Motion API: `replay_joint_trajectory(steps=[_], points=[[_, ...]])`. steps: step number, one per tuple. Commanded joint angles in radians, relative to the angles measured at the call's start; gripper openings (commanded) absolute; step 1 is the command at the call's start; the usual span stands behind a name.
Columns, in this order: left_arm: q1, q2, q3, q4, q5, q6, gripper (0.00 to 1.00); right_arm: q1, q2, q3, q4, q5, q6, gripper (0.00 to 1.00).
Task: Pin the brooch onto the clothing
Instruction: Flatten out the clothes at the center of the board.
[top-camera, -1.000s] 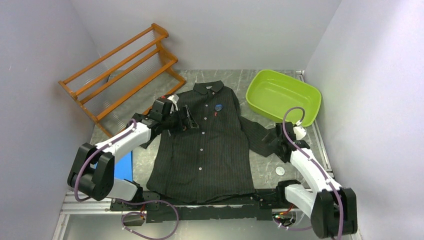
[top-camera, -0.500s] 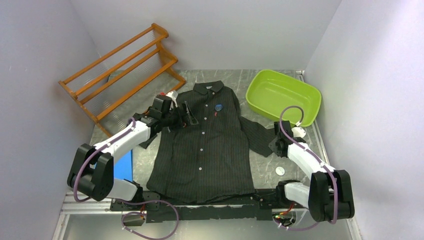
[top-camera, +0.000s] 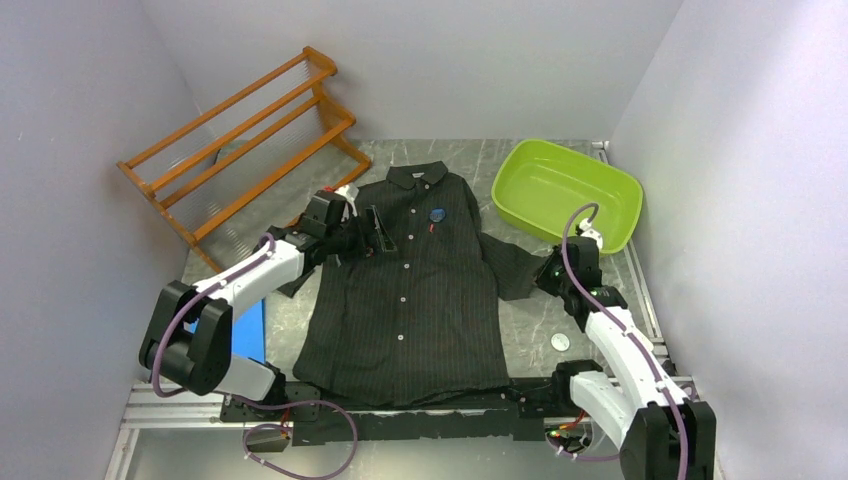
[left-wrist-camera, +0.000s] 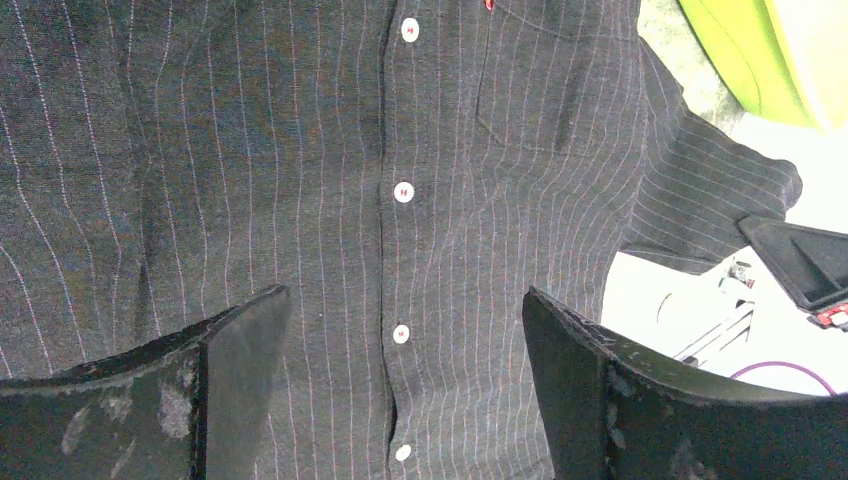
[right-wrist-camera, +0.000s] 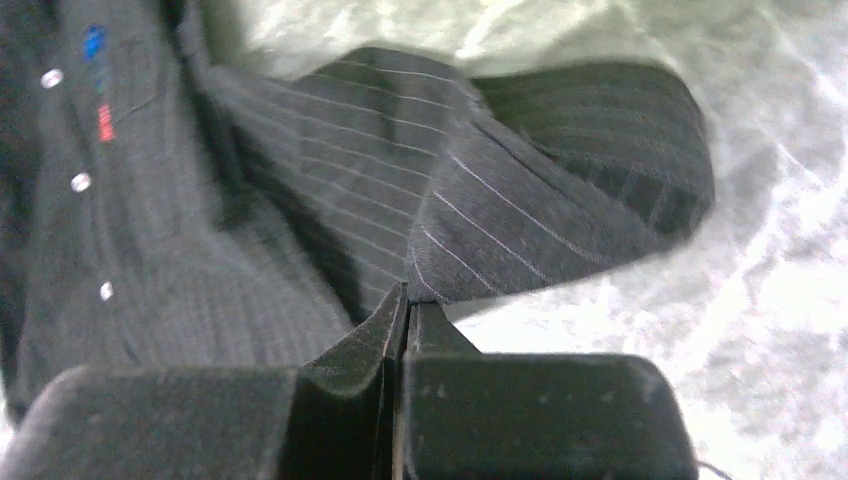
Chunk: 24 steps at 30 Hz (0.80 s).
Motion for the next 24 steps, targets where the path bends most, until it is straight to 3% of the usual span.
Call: replay_joint_trajectory(steps=[1,9,24], points=[[-0.002,0.014,0.025,0.039,0.018,0.016,0.9,0.009,0.004,0.096,0.086,-0.173,-0.14,0.0],[-0.003,0.041,0.045,0.038,0.033,0.022,0.9,0.075,0.12,0.361,0.028,-0.255,-0.281,0.0],[-0.003,0.061,0.03,0.066,0.074,0.004,0.9,0.115,0.244,0.712,-0.048,-0.005,-0.449,0.0]])
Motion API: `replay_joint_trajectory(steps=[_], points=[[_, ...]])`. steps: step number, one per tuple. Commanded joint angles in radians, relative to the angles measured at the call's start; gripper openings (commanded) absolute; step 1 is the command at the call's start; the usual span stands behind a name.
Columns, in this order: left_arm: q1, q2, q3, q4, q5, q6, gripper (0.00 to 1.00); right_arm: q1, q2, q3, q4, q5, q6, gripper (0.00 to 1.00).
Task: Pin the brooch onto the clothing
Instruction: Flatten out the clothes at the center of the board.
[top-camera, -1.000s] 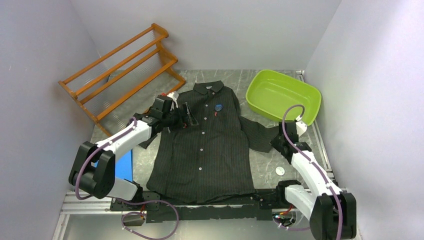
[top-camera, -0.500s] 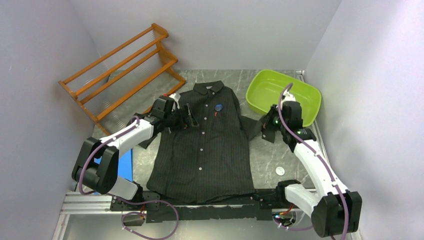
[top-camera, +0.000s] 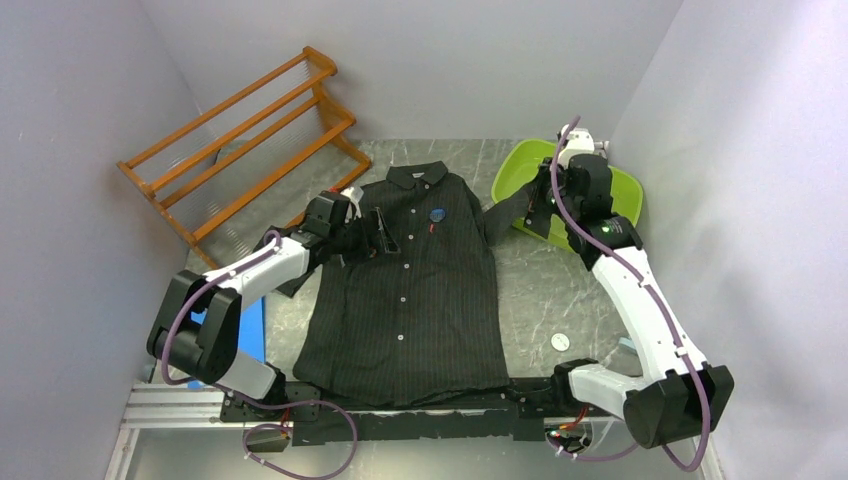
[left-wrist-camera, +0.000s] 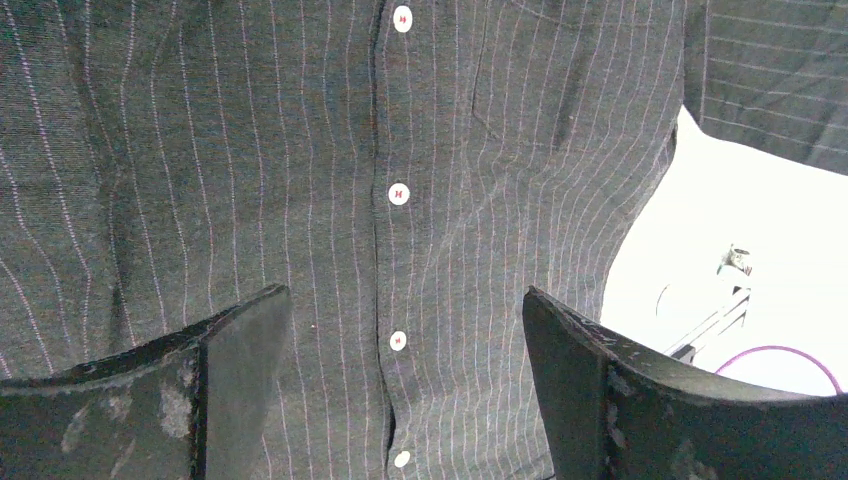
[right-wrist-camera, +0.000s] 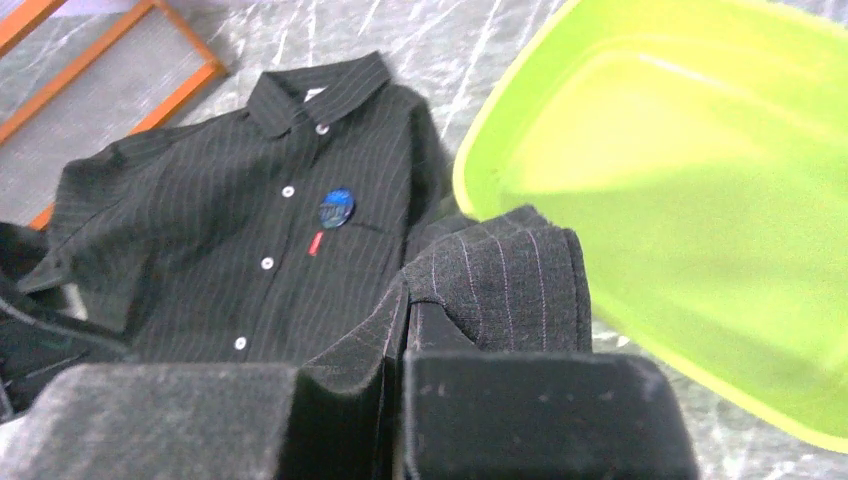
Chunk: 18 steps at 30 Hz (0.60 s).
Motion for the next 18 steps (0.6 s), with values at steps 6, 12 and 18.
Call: replay_joint_trajectory(steps=[6,12,18], points=[[-0.003,0.007,0.023,0.033,0.03,-0.001,0.9,0.0,-0.002,0.16,0.005,0.141,-0.14,0.0],[-0.003,0.018,0.024,0.04,0.042,-0.003,0.89,0.001,-0.013,0.188,0.025,0.221,-0.133,0.0],[-0.003,0.01,0.022,0.033,0.035,-0.002,0.89,-0.023,0.012,0.238,-0.009,0.378,-0.055,0.0]])
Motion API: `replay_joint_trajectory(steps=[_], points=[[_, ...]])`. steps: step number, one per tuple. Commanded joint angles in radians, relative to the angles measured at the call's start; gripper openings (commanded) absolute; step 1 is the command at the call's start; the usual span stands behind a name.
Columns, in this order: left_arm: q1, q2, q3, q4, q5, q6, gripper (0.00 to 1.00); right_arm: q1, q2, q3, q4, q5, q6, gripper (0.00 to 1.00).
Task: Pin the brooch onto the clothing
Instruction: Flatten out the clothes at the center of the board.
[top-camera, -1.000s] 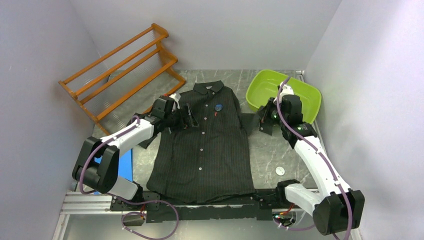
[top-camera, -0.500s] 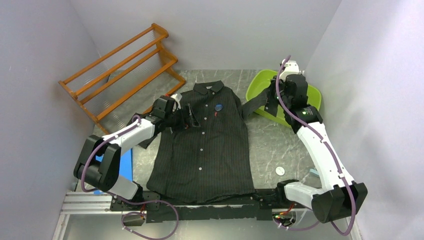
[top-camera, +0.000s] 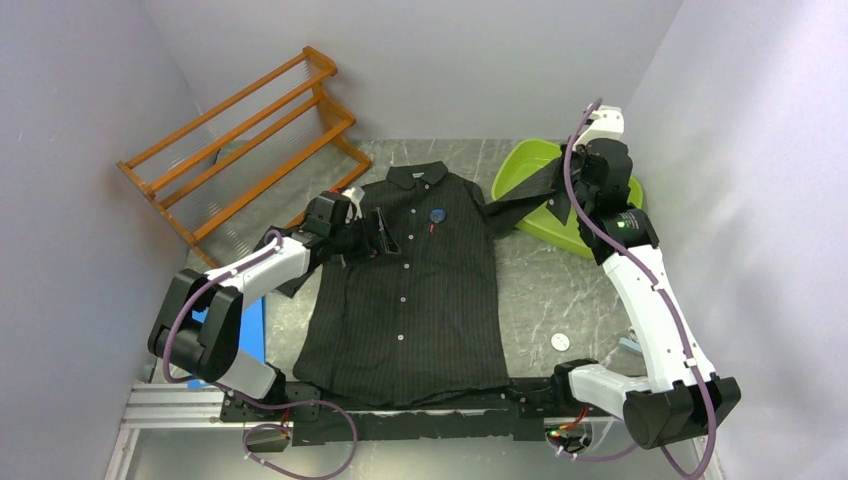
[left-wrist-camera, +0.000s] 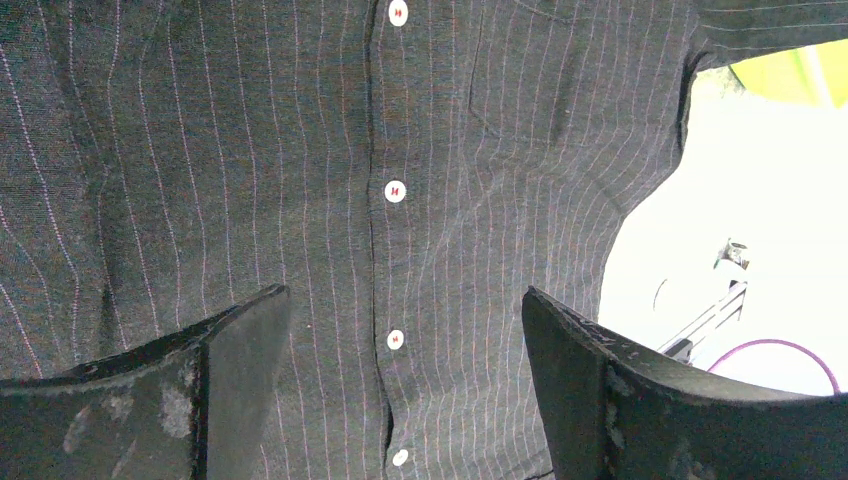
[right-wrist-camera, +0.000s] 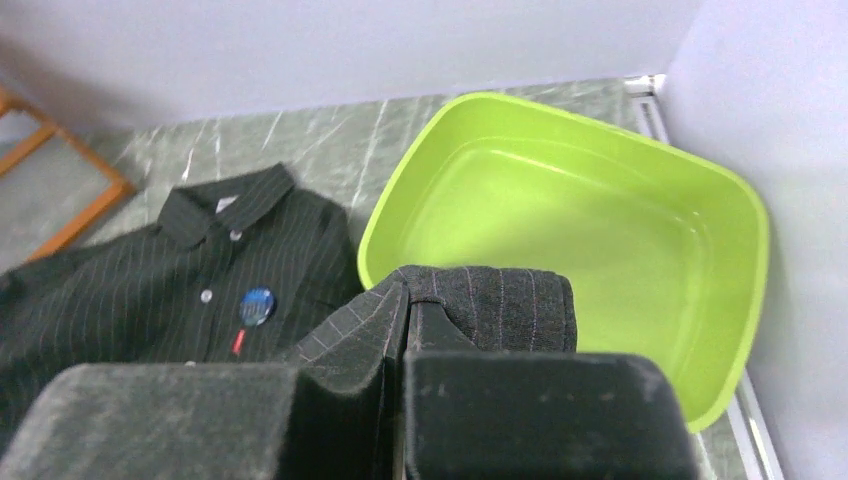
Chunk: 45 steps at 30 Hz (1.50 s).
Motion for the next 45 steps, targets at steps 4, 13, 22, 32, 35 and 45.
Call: replay_joint_trajectory(steps=[4,13,22,32,35,45], points=[[-0.003,-0.004,0.023,0.025,0.017,-0.002,0.89,-0.055,0.021,0.089,-0.014,0.177,0.102,0.0],[-0.003,-0.012,0.019,0.012,0.007,0.006,0.89,-0.128,-0.003,0.071,-0.092,0.151,0.214,0.02],[-0.003,-0.008,0.019,0.017,0.016,0.01,0.89,-0.222,-0.101,-0.067,-0.228,0.131,0.27,0.06],[-0.003,0.007,0.042,0.011,0.032,0.014,0.89,-0.294,-0.279,-0.456,-0.264,0.089,0.561,0.13],[-0.003,-0.009,0.063,-0.029,0.007,0.038,0.92,-0.31,-0.306,-0.507,-0.243,0.157,0.594,0.16],[0.148,-0.08,0.07,-0.123,-0.039,0.039,0.95,-0.312,-0.271,-0.484,-0.111,-0.089,0.433,0.94]])
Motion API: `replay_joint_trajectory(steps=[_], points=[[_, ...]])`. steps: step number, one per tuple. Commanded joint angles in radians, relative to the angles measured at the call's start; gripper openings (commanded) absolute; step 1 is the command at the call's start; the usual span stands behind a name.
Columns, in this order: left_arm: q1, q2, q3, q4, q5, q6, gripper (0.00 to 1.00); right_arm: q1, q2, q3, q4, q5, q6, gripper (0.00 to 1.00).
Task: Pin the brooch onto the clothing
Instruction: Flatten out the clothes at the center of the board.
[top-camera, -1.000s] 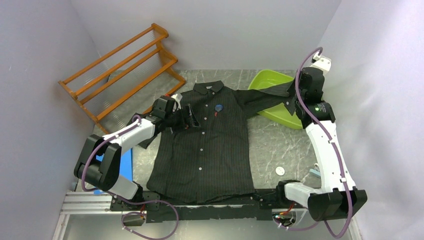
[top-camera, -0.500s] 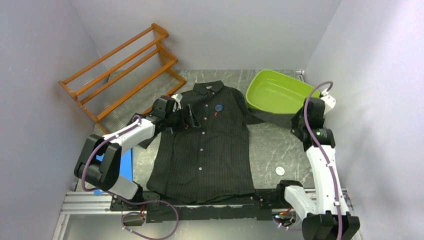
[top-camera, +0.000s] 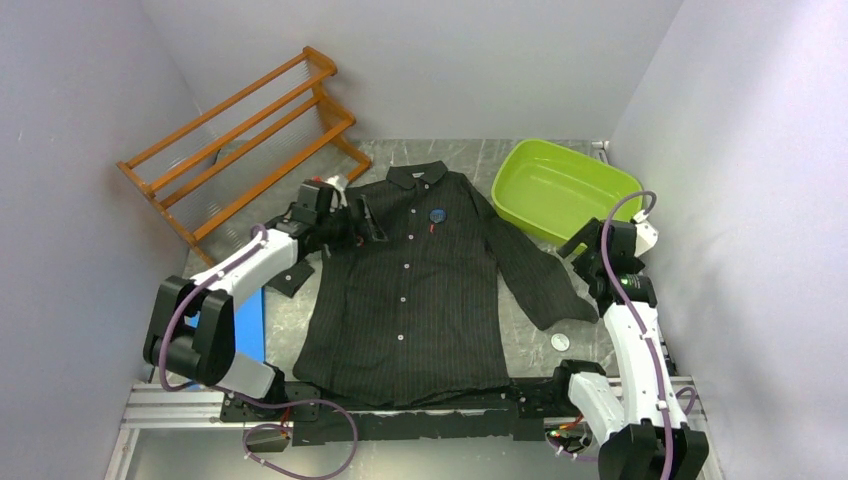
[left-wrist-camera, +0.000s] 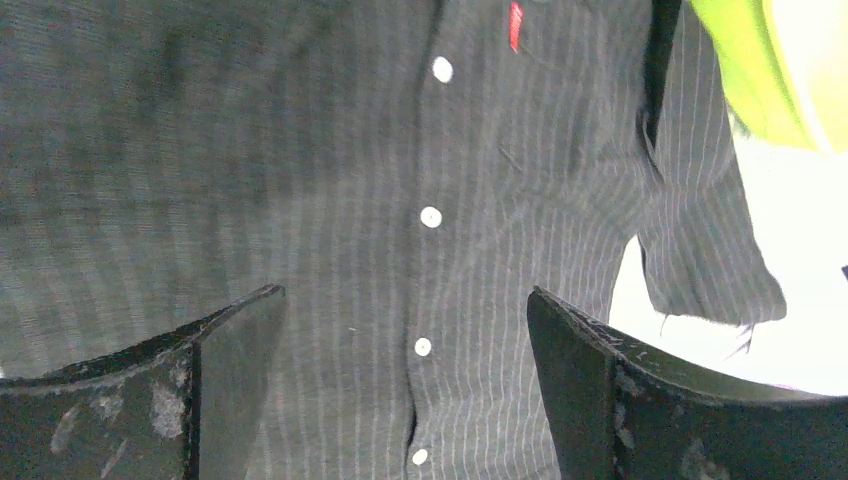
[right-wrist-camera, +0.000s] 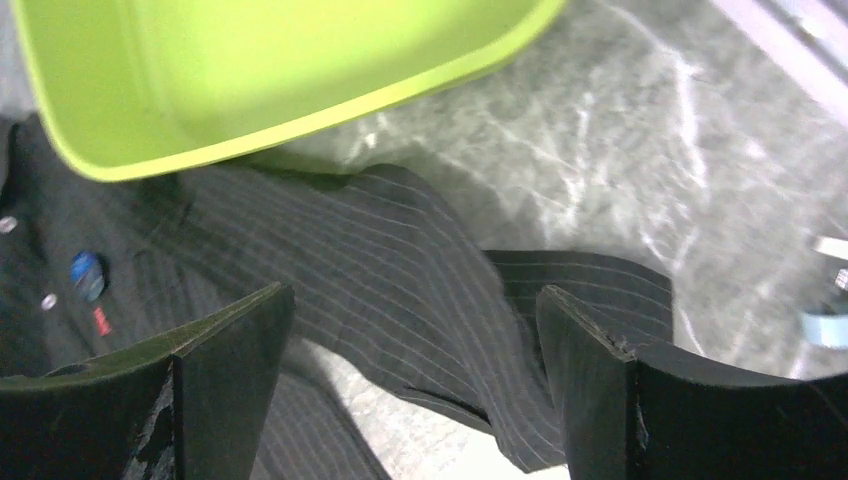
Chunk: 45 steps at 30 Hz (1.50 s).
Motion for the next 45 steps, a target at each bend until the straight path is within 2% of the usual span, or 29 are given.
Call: replay_joint_trajectory(steps=[1,3,8,11,19,22,25,28,35,39,45], points=[[0.125,-0.078,-0.014,-0.038,-0.029,-0.024,0.95,-0.002,0.01,0.041,0.139,-0.219,-0.104,0.96],[0.179,-0.109,-0.035,-0.075,-0.101,-0.045,0.95,-0.002,0.019,0.028,0.174,-0.325,-0.11,0.99],[0.244,-0.202,-0.061,-0.262,-0.447,-0.136,0.95,0.013,0.053,-0.056,0.291,-0.541,-0.032,1.0],[0.283,-0.232,-0.088,-0.306,-0.542,-0.173,0.93,0.068,0.09,-0.094,0.359,-0.607,0.017,1.0],[0.41,-0.123,-0.127,-0.282,-0.421,-0.179,0.91,0.343,0.258,-0.025,0.385,-0.545,-0.005,1.0],[0.416,-0.064,-0.14,-0.239,-0.378,-0.187,0.93,0.405,0.314,0.013,0.389,-0.524,-0.008,1.0],[0.416,-0.016,-0.144,-0.197,-0.357,-0.199,0.89,0.446,0.35,0.033,0.406,-0.518,-0.007,1.0],[0.416,0.019,-0.144,-0.187,-0.369,-0.203,0.79,0.464,0.379,0.044,0.407,-0.518,-0.016,1.0],[0.416,0.063,-0.141,-0.206,-0.378,-0.195,0.42,0.467,0.404,0.055,0.393,-0.501,-0.038,1.0],[0.418,0.008,-0.148,-0.226,-0.391,-0.197,0.13,0.467,0.402,0.052,0.393,-0.49,-0.045,1.0],[0.468,-0.113,-0.137,-0.27,-0.402,-0.174,0.05,0.468,0.405,0.051,0.39,-0.481,-0.055,1.0]])
